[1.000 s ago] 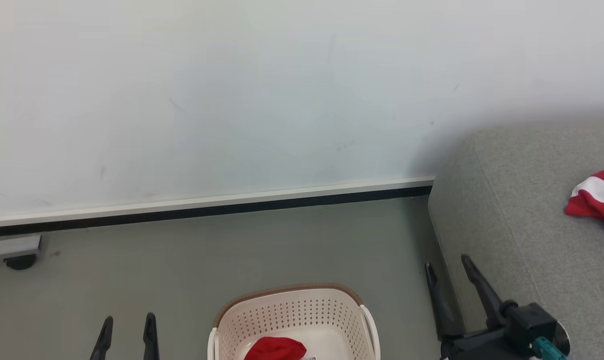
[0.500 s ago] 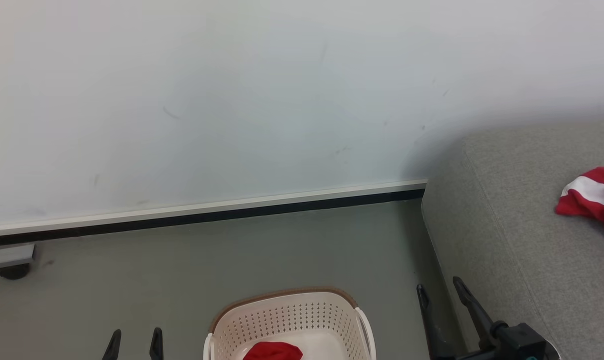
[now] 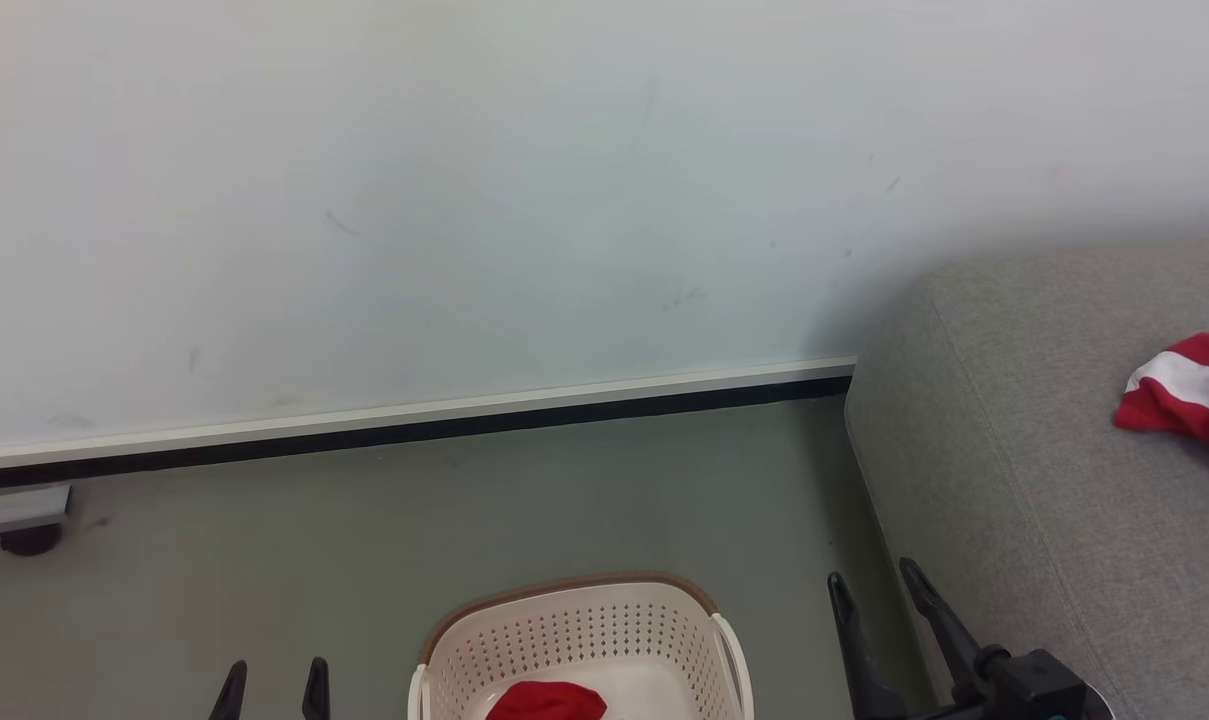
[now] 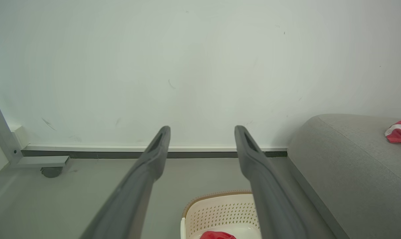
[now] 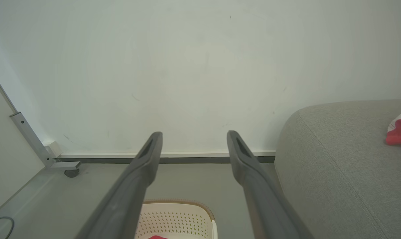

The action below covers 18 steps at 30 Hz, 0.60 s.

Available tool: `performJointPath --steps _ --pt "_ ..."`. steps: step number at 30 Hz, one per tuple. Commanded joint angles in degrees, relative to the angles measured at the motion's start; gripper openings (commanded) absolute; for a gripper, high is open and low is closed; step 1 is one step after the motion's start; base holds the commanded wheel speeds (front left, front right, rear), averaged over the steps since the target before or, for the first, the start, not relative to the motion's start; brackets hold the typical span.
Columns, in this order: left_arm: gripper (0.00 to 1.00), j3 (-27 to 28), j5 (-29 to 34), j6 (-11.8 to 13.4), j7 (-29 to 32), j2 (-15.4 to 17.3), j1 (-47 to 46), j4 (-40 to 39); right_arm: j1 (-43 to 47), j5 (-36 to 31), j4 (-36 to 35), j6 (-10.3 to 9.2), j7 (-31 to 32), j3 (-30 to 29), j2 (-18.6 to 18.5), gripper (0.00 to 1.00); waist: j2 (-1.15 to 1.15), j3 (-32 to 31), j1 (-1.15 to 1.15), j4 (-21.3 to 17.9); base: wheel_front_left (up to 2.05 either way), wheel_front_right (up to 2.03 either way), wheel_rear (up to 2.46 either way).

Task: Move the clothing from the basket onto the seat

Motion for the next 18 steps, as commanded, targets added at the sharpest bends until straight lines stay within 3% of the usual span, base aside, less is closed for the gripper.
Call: performJointPath --steps 1,18 --pt "1.00 0.07 0.36 -0.10 -0.20 -0.11 0.34 0.04 0.45 0.15 0.14 0.01 -0.05 -0.03 0.00 1.00 0.00 0.05 0.00 -0.01 0.00 0.00 0.00" --pt "1.00 -1.16 0.09 0.70 -0.21 -0.18 0.55 -0.21 0.02 0.14 0.75 0.01 -0.05 0.38 -0.51 1.00 0.00 0.61 0.00 -0.34 0.00 0.00 0.00"
